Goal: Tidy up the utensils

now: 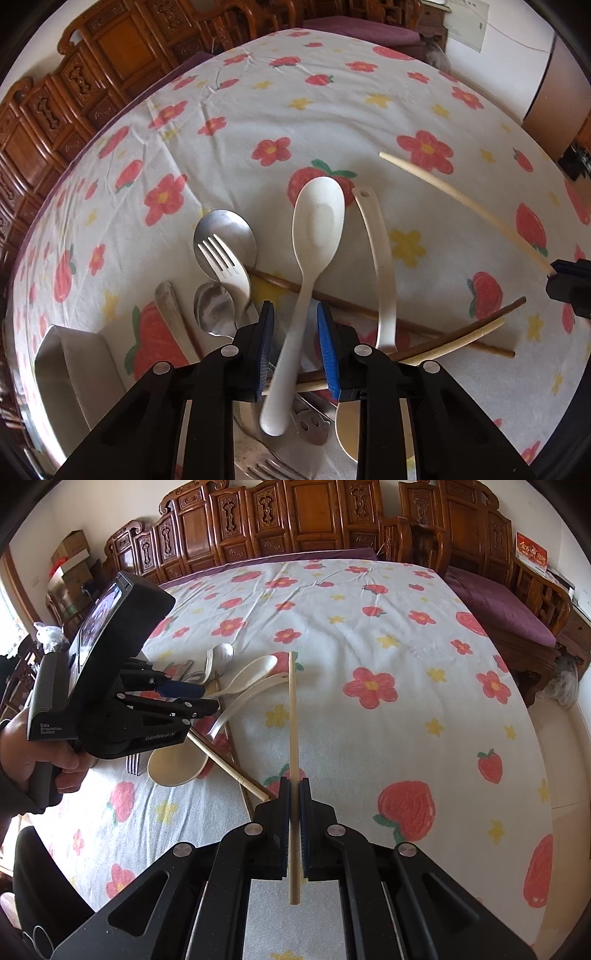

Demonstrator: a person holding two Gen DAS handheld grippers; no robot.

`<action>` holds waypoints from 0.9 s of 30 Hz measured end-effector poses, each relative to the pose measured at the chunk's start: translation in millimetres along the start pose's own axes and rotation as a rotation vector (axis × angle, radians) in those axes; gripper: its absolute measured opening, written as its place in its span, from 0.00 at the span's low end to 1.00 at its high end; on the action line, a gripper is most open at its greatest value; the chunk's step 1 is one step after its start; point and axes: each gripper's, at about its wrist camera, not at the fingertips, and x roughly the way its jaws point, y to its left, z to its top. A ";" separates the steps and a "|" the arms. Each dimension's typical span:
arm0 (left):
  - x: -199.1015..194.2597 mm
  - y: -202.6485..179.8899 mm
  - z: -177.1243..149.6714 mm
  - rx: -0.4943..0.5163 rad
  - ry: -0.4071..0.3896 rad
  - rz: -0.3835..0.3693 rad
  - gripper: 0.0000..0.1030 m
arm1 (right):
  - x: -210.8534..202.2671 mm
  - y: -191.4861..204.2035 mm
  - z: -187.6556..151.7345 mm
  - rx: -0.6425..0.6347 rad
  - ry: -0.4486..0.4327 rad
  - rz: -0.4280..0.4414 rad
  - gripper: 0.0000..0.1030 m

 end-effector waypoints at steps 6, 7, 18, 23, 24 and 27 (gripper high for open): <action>-5.9 6.7 1.1 -0.059 -0.020 0.000 0.07 | -0.4 0.0 0.0 -0.001 -0.002 -0.001 0.06; -9.3 8.2 0.8 -0.070 -0.029 0.000 0.07 | -0.2 0.1 0.0 -0.001 -0.001 -0.001 0.06; -85.8 48.9 -17.4 -0.189 -0.178 -0.020 0.07 | -8.4 30.8 7.6 -0.039 -0.029 0.018 0.06; -104.2 79.8 -48.4 -0.244 -0.197 0.012 0.07 | -7.3 65.3 14.1 -0.062 -0.037 0.048 0.06; -107.5 88.6 -57.4 -0.261 -0.197 0.019 0.07 | -6.3 73.5 15.9 -0.066 -0.039 0.056 0.06; -115.8 109.8 -77.2 -0.297 -0.200 0.041 0.07 | -3.3 97.1 21.2 -0.084 -0.039 0.080 0.06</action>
